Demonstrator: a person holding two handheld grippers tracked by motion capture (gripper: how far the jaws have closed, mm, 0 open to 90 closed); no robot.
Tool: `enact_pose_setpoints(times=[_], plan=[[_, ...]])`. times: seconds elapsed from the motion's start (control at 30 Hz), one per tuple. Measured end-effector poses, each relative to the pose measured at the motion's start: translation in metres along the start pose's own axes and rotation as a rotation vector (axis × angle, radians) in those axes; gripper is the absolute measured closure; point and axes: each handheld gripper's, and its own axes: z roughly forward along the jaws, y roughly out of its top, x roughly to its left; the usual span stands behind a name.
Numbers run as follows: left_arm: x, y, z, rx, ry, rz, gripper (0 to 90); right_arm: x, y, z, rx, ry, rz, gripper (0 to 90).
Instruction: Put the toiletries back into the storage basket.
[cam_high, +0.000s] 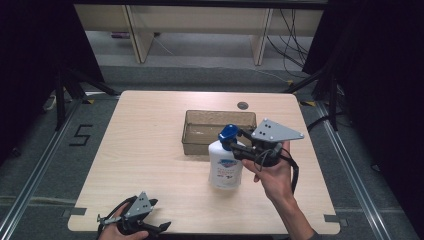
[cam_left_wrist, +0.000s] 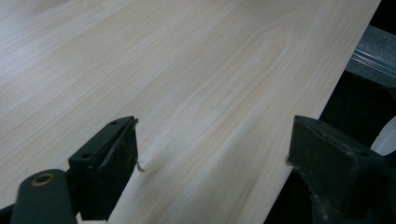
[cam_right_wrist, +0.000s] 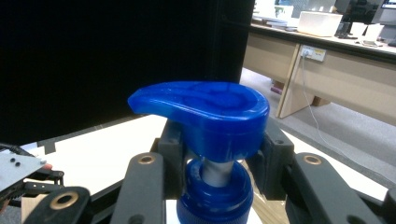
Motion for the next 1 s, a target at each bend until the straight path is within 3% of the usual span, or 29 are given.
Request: enact_pose_setpoints(times=[0.17, 0.27, 0.3, 0.37, 0.43, 0.47, 0.53, 0.57, 0.6, 0.67, 0.7, 0.8, 1.0], plan=[[0.000, 0.000, 0.000, 0.005, 0.003, 0.003, 15.4, -0.006, 0.007, 0.000, -0.010, -0.008, -0.004, 61.4], [-0.002, 0.000, 0.001, -0.014, -0.008, -0.026, 15.4, -0.010, 0.013, 0.000, -0.011, -0.007, 0.009, 61.4], [0.000, 0.000, 0.000, 0.006, 0.001, 0.001, 15.4, -0.011, 0.015, 0.000, -0.010, -0.009, 0.006, 61.3], [0.000, 0.000, 0.000, 0.007, 0.002, 0.003, 15.4, -0.014, 0.019, 0.000, -0.014, -0.015, 0.003, 61.3], [-0.002, -0.001, 0.001, -0.013, -0.009, -0.026, 15.4, -0.017, 0.023, 0.001, -0.019, -0.014, 0.015, 61.4], [0.000, 0.000, 0.000, 0.004, 0.001, -0.001, 15.4, -0.018, 0.025, 0.001, -0.015, -0.015, 0.013, 61.3], [0.001, 0.000, 0.000, 0.005, 0.001, 0.000, 15.4, -0.022, 0.029, 0.001, -0.023, -0.027, -0.001, 61.3], [-0.001, -0.001, 0.001, -0.012, -0.008, -0.025, 15.4, -0.022, 0.031, 0.002, -0.018, -0.025, 0.020, 61.3], [-0.002, -0.001, 0.001, -0.012, -0.009, -0.028, 15.4, -0.024, 0.033, 0.002, -0.021, -0.024, 0.003, 61.3], [-0.002, -0.001, 0.001, -0.013, -0.009, -0.027, 15.4, -0.026, 0.037, 0.002, -0.020, -0.034, 0.007, 61.4], [0.000, 0.000, 0.000, 0.006, -0.001, -0.001, 15.4, -0.029, 0.038, 0.003, -0.025, -0.038, -0.003, 61.4], [0.001, 0.000, 0.000, 0.006, 0.000, -0.001, 15.4, -0.032, 0.043, 0.003, -0.023, -0.032, 0.020, 61.3], [-0.001, -0.001, 0.001, -0.012, -0.009, -0.030, 15.4, -0.041, 0.048, 0.005, -0.027, -0.051, 0.010, 61.3]])
